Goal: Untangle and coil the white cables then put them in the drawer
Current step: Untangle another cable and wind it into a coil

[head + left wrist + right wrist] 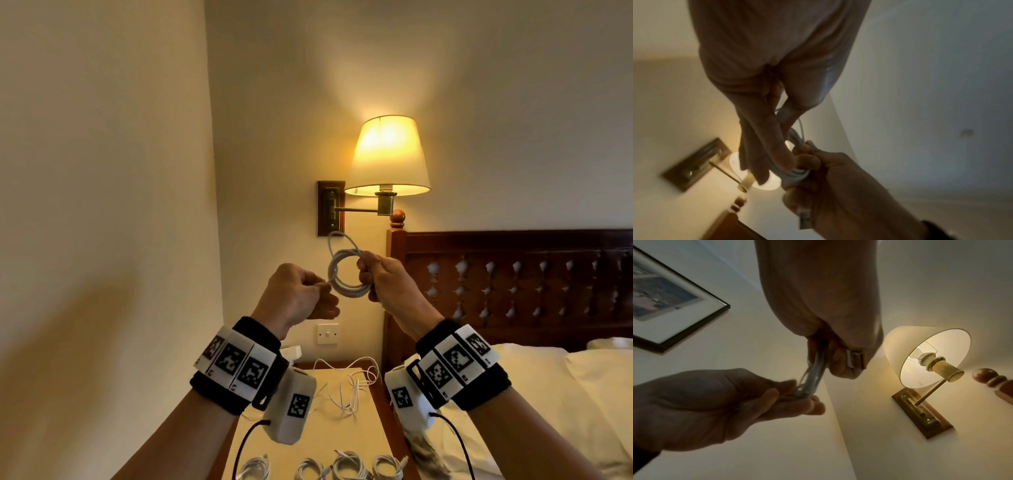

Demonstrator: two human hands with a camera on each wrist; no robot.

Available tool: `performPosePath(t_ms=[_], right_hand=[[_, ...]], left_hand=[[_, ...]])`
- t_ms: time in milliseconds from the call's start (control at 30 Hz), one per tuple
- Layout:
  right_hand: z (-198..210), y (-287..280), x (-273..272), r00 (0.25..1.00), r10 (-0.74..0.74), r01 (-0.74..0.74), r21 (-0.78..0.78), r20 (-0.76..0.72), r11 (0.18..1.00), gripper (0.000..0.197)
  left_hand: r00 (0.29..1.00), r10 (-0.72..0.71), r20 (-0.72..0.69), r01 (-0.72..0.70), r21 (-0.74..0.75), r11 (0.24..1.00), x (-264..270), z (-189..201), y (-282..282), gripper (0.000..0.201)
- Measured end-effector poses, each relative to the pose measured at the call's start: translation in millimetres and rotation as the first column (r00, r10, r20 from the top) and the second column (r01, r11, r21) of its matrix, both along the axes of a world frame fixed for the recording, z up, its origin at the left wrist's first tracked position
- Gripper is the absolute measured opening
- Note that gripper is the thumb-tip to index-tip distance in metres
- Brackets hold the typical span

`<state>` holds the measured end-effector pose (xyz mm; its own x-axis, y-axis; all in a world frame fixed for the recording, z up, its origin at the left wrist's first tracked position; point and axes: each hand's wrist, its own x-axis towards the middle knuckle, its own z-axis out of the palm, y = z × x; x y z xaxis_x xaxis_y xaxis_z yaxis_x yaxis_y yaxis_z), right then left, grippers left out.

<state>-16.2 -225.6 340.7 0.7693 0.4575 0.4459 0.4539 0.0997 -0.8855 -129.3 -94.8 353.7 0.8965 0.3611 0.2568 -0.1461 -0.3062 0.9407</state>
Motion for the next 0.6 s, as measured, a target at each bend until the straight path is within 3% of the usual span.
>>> performPosePath(t_ms=[167, 267, 400, 467, 533, 600], right_hand=[[18, -30, 26, 0.990, -0.132, 0.137, 0.094, -0.056, 0.986, 0.034], [25, -31, 32, 0.994, -0.111, 0.111, 0.121, -0.010, 0.986, 0.036], [28, -23, 30, 0.992, -0.059, 0.062, -0.020, 0.113, 0.998, 0.035], [31, -21, 29, 0.981, 0.001, 0.022, -0.114, 0.193, 0.993, 0.036], [33, -20, 24, 0.966, 0.104, -0.060, -0.186, 0.235, 0.981, 0.035], [34, -19, 14, 0.937, 0.242, -0.181, -0.241, 0.254, 0.953, 0.031]], left_hand=[[0.999, 0.037, -0.003, -0.037, 0.074, 0.997, -10, -5, 24, 0.013], [1.000, 0.005, -0.022, -0.002, 0.125, 0.992, -12, -15, 31, 0.015], [0.963, -0.109, -0.248, 0.199, 0.374, 0.906, -12, -24, 34, 0.019], [0.935, -0.143, -0.323, 0.280, 0.429, 0.859, -14, -19, 35, 0.039], [0.973, -0.143, -0.184, 0.195, 0.305, 0.932, -15, -9, 33, 0.059], [0.998, -0.021, 0.059, 0.012, 0.155, 0.988, -11, 5, 30, 0.058]])
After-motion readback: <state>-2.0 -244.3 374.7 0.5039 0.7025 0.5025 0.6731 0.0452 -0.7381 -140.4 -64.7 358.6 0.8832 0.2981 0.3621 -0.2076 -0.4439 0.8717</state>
